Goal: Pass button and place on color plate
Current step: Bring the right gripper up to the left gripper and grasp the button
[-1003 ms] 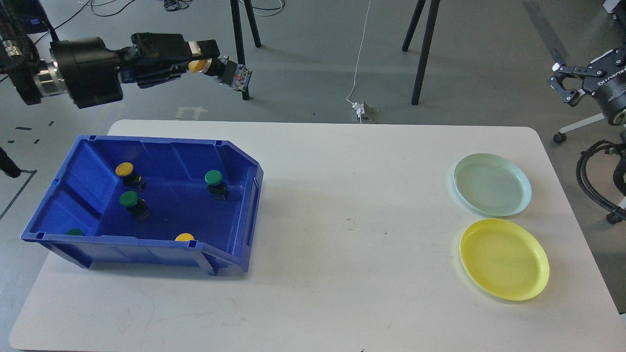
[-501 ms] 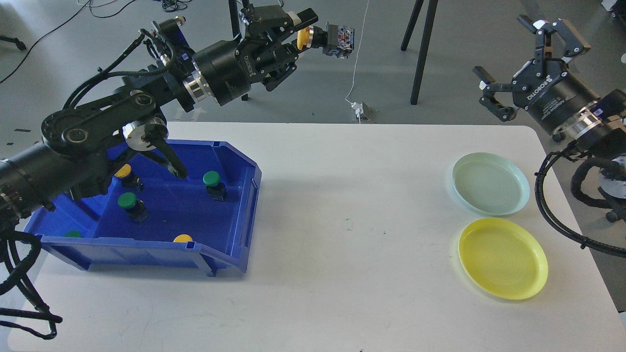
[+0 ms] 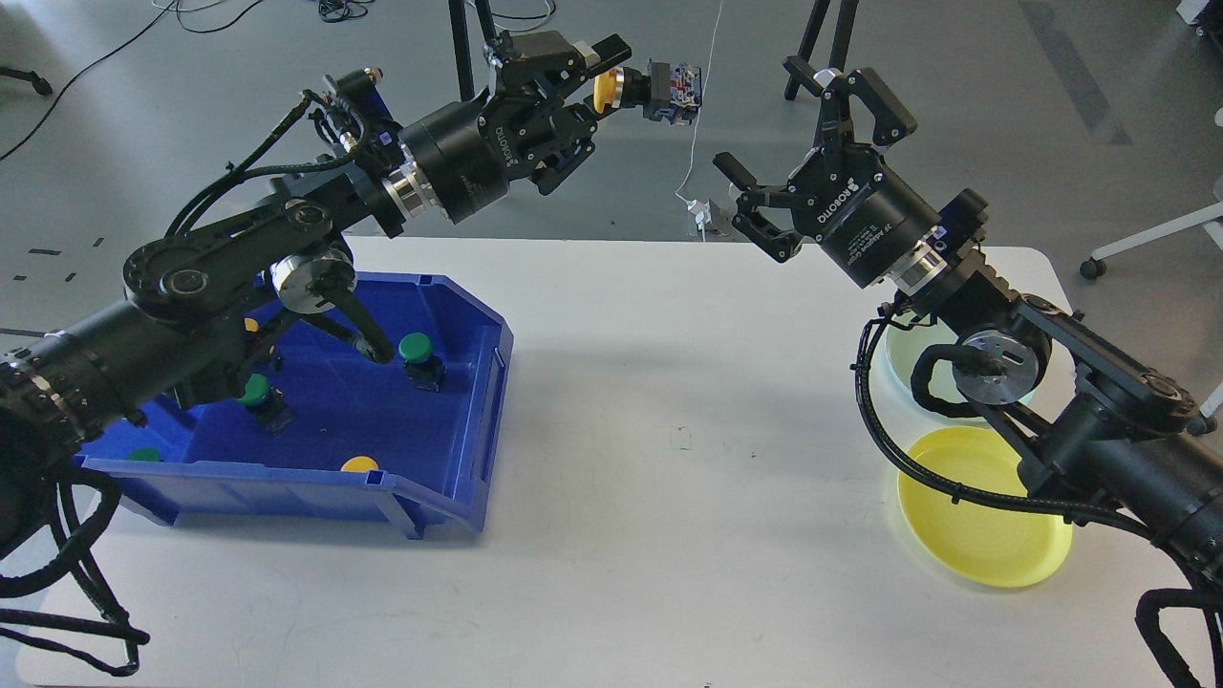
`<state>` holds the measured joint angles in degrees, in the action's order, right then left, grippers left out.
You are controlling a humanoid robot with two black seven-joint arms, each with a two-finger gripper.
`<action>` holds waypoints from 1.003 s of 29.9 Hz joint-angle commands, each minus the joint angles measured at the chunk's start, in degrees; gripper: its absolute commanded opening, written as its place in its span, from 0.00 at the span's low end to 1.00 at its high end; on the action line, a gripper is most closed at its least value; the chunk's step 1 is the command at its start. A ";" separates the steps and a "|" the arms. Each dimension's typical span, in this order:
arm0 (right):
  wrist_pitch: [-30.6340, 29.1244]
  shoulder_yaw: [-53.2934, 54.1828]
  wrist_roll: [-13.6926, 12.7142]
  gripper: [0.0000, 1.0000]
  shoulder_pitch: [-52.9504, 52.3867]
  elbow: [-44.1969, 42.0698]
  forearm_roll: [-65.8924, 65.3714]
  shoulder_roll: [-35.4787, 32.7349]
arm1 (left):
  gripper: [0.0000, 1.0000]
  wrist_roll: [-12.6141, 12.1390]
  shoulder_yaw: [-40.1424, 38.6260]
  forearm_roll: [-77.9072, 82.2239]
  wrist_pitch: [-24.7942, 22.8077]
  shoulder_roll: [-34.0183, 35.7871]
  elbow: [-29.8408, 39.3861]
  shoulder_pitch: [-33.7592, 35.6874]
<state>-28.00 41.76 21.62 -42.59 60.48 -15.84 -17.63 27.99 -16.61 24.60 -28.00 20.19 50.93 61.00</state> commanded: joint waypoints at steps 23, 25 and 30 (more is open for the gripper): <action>5.41 -6.16 2.73 0.92 -7.07 -5.29 -2.53 7.78 | 0.11 0.01 0.00 0.01 0.00 -0.50 -1.01 0.00; 5.50 -6.16 2.73 0.86 -7.07 -5.29 -2.53 7.78 | 0.11 0.01 0.00 0.01 0.00 -0.50 -1.01 0.00; 5.68 -6.16 2.73 0.68 -7.07 -5.29 -2.53 7.69 | 0.11 0.01 0.00 0.01 0.00 -0.50 -1.36 0.00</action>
<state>-22.44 35.60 24.40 -49.66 55.19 -18.36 -9.84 28.00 -16.62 24.60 -28.00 19.69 49.87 61.00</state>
